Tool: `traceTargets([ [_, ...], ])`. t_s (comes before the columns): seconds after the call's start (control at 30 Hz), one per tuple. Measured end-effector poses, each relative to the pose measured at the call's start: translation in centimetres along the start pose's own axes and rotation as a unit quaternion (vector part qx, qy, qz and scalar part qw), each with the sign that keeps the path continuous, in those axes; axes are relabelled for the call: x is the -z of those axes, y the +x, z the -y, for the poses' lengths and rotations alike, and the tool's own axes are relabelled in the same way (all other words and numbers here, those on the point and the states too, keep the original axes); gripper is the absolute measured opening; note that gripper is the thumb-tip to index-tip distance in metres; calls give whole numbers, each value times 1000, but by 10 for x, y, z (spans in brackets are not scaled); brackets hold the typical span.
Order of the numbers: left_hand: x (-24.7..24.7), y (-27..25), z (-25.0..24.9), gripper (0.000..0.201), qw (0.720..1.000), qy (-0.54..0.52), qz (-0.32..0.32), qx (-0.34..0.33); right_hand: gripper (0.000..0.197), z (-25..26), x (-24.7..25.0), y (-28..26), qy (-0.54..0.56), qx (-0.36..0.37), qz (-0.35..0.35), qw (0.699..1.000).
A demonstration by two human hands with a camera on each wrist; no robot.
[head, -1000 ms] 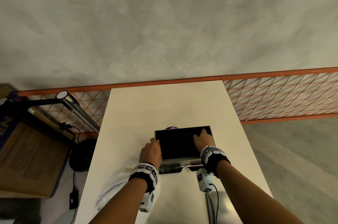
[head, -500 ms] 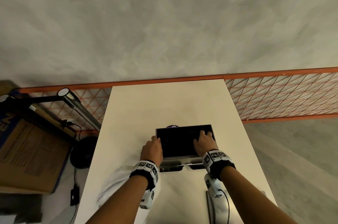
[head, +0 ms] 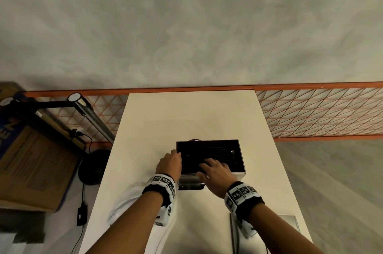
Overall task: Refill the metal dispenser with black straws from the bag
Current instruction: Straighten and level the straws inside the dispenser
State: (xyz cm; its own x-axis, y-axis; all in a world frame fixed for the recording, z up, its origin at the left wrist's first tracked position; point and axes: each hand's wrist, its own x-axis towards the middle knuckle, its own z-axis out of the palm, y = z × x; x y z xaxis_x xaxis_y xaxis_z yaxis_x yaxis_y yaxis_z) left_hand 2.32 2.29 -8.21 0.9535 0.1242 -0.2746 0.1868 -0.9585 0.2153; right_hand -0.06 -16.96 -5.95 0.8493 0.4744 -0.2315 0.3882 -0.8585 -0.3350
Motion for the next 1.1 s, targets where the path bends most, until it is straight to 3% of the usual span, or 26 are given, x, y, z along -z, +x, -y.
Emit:
traceTargets([
  [0.1,2,-2,4,40,1000,-8,11,-1,38,-28,3,-2,56,-5,-169,984],
  [0.17,3,-6,7,36,1000,3,24,-9,27,-53,10,-4,65,-66,-263,960],
  [0.2,4,-8,8,34,999,13,30,-14,28,-63,14,-4,73,-113,-273,953],
  [0.3,6,-14,8,31,998,38,39,-24,41,-81,22,2,169,-261,-183,932],
  [0.4,10,-17,6,26,997,56,47,-23,35,-82,23,13,224,-331,-54,915],
  [0.6,8,-21,16,22,996,81,49,0,20,-72,17,15,170,-302,-24,938],
  [1.1,11,-14,11,24,996,58,58,19,16,-73,17,19,175,-282,-32,943],
])
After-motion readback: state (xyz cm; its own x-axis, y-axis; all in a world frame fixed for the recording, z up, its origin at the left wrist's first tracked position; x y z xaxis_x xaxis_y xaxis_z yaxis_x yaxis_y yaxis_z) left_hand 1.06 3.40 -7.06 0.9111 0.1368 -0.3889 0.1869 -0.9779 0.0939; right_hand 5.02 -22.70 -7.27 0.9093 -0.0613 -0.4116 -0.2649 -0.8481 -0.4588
